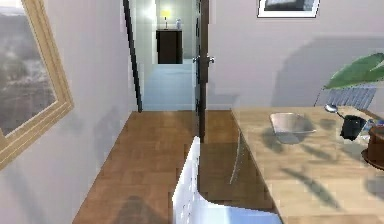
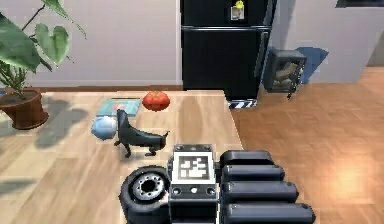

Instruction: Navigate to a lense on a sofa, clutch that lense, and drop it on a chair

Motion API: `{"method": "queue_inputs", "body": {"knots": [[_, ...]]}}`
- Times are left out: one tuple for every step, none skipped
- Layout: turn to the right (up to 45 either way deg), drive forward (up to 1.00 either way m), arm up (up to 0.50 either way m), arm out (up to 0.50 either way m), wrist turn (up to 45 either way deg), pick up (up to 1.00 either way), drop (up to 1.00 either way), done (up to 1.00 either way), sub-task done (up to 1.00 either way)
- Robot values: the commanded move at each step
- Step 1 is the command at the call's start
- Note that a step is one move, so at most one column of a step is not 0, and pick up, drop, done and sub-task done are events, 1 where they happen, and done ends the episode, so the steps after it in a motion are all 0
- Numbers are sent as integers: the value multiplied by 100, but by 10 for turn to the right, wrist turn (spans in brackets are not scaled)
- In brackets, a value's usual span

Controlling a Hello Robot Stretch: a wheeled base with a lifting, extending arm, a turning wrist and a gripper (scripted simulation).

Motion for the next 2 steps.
{"method": "queue_inputs", "body": {"knots": [[300, 0, 0, 0, 0, 0, 0, 0, 0], [-450, 0, 0, 0, 0, 0, 0, 0, 0]]}}
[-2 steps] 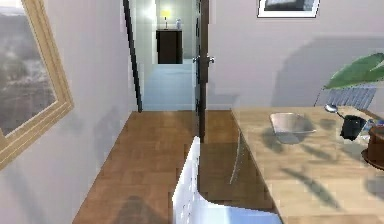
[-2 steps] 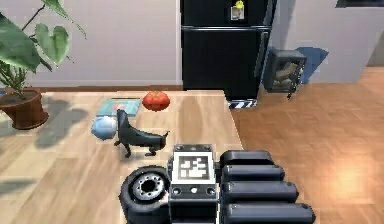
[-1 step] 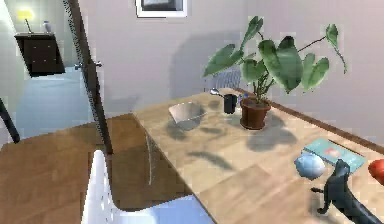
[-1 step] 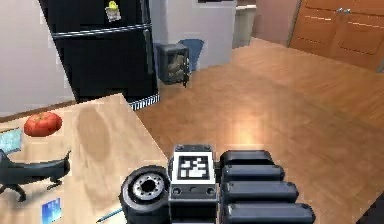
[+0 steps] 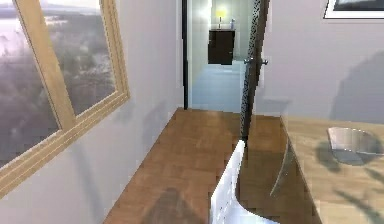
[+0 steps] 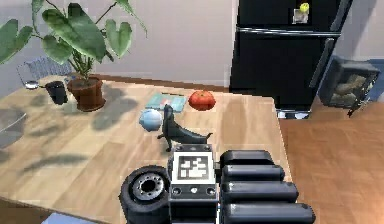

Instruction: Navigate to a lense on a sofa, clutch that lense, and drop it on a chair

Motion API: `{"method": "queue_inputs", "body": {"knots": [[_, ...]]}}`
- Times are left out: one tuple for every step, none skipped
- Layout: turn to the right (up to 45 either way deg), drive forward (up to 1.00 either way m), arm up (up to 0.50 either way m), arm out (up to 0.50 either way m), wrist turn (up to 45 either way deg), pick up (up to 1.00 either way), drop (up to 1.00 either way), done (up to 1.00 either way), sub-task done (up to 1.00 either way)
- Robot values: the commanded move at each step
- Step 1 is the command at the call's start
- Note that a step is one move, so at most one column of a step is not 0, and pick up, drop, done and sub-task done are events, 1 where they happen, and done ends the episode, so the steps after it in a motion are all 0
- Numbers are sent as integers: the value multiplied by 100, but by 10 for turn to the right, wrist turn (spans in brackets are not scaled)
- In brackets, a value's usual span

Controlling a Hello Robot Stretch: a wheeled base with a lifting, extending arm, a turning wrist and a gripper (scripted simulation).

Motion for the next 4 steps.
{"method": "queue_inputs", "body": {"knots": [[-120, 0, 0, 0, 0, 0, 0, 0, 0], [0, 20, 0, 0, 0, 0, 0, 0, 0], [450, 0, 0, 0, 0, 0, 0, 0, 0], [420, 0, 0, 0, 0, 0, 0, 0, 0]]}}
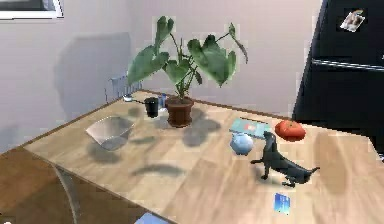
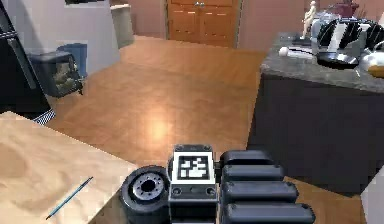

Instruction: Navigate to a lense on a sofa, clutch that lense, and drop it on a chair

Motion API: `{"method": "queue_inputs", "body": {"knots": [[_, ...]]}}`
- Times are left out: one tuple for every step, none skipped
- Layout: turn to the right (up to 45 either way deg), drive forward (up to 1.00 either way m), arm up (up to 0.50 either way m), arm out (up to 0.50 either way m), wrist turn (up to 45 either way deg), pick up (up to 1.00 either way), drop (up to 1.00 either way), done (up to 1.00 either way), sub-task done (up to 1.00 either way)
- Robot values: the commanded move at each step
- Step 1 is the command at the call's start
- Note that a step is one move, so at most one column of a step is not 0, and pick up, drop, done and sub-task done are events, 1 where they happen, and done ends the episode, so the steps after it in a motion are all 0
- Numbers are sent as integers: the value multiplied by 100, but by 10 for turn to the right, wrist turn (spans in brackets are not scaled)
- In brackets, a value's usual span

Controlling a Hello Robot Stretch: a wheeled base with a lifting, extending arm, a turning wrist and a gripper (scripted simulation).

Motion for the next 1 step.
{"method": "queue_inputs", "body": {"knots": [[-450, 0, 0, 0, 0, 0, 0, 0, 0]]}}
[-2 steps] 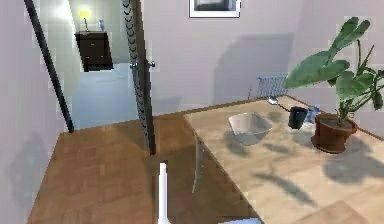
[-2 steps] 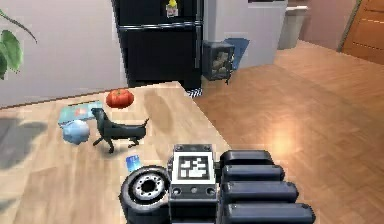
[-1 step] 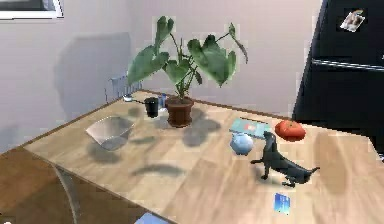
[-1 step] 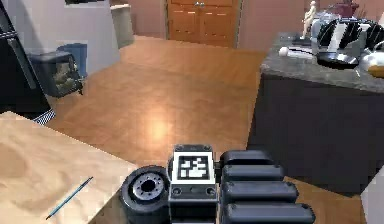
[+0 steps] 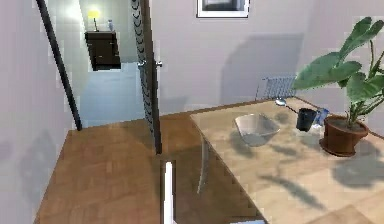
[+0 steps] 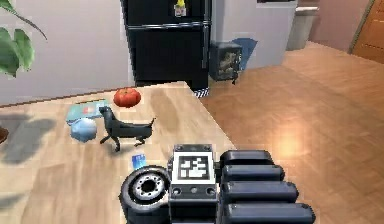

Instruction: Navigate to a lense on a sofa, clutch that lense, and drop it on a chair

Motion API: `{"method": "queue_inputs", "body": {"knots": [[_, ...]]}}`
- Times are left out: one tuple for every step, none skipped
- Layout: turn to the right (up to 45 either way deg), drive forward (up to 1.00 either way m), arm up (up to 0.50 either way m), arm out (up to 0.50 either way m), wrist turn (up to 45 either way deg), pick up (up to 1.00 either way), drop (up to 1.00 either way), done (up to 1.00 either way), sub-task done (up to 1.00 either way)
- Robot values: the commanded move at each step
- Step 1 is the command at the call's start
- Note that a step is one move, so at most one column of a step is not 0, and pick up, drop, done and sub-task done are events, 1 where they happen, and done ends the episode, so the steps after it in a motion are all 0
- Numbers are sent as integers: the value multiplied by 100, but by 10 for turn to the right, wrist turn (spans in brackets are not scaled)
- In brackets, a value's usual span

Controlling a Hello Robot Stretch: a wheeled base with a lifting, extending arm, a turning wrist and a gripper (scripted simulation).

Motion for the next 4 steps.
{"method": "queue_inputs", "body": {"knots": [[-240, 0, 0, 0, 0, 0, 0, 0, 0], [0, 0, 0, 20, 0, 0, 0, 0, 0], [0, 0, 0, 0, 390, 0, 0, 0, 0], [0, 0, -30, 0, 0, 0, 0, 0, 0]]}}
